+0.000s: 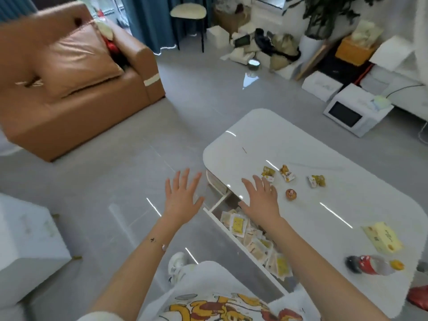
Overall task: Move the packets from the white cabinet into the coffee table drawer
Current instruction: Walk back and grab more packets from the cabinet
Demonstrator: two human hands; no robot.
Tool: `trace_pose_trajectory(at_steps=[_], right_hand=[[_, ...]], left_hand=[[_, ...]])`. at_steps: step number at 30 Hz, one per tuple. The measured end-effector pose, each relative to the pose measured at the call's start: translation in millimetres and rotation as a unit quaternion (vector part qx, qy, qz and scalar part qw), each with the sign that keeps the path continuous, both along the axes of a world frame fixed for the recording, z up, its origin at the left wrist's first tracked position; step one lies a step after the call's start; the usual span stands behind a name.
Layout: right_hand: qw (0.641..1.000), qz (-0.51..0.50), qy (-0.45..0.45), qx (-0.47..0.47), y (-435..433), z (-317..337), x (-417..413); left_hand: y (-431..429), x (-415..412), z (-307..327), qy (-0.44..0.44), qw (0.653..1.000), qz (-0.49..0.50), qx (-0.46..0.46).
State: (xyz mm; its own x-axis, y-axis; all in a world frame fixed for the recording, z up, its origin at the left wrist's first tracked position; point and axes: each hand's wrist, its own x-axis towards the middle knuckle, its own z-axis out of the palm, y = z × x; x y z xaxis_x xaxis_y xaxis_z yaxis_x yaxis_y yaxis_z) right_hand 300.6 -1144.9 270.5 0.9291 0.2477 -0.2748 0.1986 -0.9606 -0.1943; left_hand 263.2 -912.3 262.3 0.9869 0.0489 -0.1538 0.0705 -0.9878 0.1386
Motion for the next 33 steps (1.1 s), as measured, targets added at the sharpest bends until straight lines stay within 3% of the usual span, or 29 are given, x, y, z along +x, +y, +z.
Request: trace_pose_trajectory(at_steps=[9, 19, 33], right_hand=[[0.985, 0.171, -0.028, 0.004, 196, 28, 33], [0.963, 0.268, -0.009, 0.026, 440, 47, 55], [0.88, 0.469, -0.023, 0.069, 712, 59, 104]], left_hand=[[168, -37, 11, -0.028, 0.982, 0.182, -0.031], [367, -94, 21, -0.041, 0.952, 0.301, -0.041], [566, -70, 19, 0.011, 0.893, 0.449, -0.036]])
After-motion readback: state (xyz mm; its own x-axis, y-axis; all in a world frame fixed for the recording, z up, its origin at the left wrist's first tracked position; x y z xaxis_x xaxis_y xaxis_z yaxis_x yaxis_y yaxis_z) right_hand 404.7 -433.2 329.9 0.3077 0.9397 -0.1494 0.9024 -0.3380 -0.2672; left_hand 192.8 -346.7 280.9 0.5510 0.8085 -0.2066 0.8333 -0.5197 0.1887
